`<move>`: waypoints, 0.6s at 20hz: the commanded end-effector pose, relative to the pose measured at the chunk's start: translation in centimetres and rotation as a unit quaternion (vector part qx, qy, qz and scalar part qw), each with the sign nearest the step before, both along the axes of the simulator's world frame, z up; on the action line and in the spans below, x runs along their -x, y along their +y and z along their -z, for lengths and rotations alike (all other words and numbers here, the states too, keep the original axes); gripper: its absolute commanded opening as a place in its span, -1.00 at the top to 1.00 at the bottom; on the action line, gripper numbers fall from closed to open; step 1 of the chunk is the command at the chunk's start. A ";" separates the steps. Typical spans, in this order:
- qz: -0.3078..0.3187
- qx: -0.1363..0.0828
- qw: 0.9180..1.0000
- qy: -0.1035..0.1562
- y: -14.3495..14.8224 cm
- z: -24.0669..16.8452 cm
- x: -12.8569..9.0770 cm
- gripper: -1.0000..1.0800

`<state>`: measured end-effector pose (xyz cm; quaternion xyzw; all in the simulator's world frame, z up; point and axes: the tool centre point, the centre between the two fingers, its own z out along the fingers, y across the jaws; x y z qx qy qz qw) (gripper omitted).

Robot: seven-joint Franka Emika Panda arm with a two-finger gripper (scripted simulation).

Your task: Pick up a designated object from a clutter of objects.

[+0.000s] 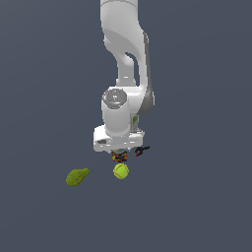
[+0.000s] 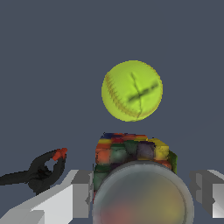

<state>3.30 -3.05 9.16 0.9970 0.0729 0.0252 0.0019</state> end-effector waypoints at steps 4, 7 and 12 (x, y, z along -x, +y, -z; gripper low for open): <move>0.000 0.000 1.000 0.000 0.5 -2.1 0.7 1.00; 0.000 0.000 1.000 0.002 0.9 -3.8 1.3 1.00; 0.000 0.000 1.000 0.005 1.8 -7.5 2.8 1.00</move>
